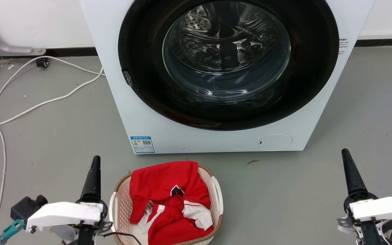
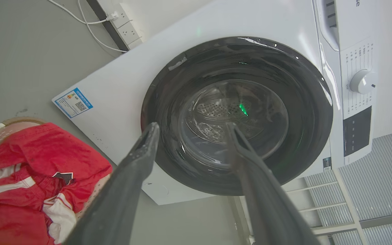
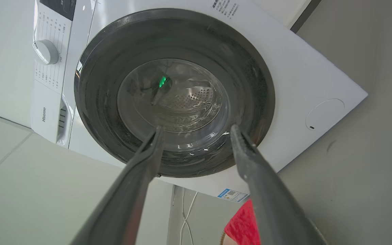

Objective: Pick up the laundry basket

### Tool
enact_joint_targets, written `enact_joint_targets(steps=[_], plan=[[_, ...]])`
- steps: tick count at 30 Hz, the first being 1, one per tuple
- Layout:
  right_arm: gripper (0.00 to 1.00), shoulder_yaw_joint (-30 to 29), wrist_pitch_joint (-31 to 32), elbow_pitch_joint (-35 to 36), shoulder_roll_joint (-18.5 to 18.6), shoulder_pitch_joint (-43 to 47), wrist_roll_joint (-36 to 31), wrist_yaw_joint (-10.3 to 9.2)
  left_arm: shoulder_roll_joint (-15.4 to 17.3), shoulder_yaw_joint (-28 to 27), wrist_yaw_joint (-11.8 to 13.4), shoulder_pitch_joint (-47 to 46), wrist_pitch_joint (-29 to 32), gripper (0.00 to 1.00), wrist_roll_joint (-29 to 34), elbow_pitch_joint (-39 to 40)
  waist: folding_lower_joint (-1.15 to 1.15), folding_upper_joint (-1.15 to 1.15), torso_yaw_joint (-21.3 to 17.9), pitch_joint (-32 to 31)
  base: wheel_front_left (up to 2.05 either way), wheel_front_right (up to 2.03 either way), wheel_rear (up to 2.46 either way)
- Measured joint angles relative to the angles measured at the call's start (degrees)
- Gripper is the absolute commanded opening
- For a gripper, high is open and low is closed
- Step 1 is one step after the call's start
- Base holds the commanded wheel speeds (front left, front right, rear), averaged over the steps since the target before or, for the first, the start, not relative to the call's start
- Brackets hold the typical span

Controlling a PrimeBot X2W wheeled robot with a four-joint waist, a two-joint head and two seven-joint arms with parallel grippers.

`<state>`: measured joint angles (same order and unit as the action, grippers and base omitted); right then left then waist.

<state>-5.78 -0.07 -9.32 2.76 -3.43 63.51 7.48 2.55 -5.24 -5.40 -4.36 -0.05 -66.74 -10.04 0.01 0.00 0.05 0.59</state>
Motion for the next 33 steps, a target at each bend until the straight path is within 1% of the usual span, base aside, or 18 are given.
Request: enact_joint_targets(steps=[6,14,21,33], plan=[[1.00,0.8,-1.3,1.5,0.0,0.2,-8.3,0.00,0.0,0.8,0.9,0.0,-1.3,1.00,6.2,1.5,0.00,0.00,0.0,0.0,0.00,0.00,0.00],[1.00,1.7,-3.0,3.0,0.0,1.2,-17.1,0.00,0.0,1.2,0.9,0.1,-3.0,1.00,12.9,2.8,0.00,0.00,0.0,0.0,0.00,0.00,0.00],[1.00,2.0,-4.3,4.2,0.0,1.5,-23.7,0.00,0.0,1.3,0.8,0.5,-4.3,1.00,18.4,3.7,0.00,0.00,0.1,0.1,0.00,0.00,0.00],[1.00,2.1,-6.5,5.7,0.0,2.4,-32.9,0.00,0.1,1.2,0.4,1.1,-6.4,1.00,27.1,4.6,0.00,0.00,0.1,0.4,0.00,0.00,0.00]])
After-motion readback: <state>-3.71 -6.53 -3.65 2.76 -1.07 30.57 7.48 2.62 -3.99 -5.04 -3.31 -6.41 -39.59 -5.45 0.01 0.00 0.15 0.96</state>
